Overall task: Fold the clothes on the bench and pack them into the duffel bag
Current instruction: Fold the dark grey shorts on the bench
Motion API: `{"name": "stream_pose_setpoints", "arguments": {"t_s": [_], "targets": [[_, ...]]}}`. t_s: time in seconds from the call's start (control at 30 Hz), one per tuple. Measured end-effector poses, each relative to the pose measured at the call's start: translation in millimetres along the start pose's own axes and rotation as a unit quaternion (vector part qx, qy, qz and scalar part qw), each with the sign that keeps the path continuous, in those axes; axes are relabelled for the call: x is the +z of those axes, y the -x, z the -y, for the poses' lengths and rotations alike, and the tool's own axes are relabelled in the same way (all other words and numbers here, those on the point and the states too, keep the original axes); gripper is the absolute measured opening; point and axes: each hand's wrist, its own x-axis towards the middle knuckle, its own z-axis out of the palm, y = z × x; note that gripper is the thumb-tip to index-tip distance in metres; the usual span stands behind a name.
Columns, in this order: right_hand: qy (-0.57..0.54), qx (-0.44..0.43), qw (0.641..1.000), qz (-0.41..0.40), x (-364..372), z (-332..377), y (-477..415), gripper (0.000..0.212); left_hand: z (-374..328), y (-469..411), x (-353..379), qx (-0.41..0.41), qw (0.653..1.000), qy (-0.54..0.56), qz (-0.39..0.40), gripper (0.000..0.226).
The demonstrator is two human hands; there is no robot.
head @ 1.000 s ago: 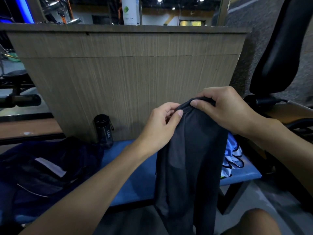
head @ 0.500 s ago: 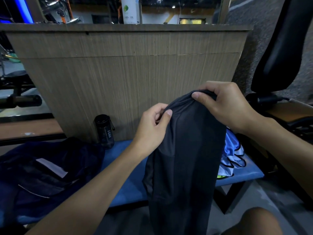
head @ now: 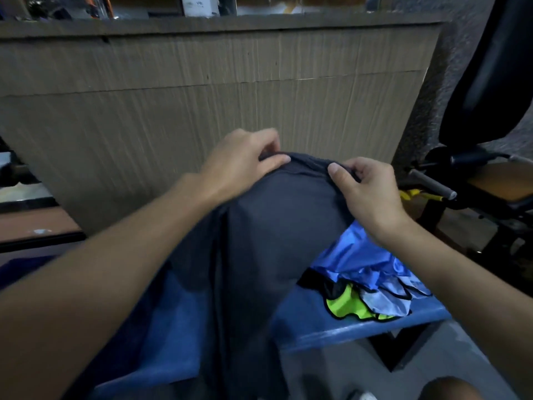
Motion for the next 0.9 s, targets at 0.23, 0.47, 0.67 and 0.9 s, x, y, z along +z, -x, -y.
{"name": "stream_pose_setpoints", "arguments": {"t_s": [0.23,0.47,0.67,0.9], "targets": [[-0.045,0.102,0.987,-0.119,1.4,-95.7,-71.1,0.042,32.2,-131.2,90.3,0.182,0.972,-0.112,0.097,0.032],[0.227,0.152,0.953,-0.128,-50.7,-222.6,-111.4,0.025,42.8,-165.1,276.5,0.167,0.974,-0.008,0.154,0.03],[0.452,0.09,0.883,0.085,-56.3,-267.1,-98.0,0.042,46.3,-119.7,349.8,0.192,0.97,0.016,0.151,0.032],[0.405,0.05,0.905,0.12,-56.3,-251.6,-92.2,0.033,51.7,-87.8,322.1,0.106,0.981,0.101,0.131,0.026]]}}
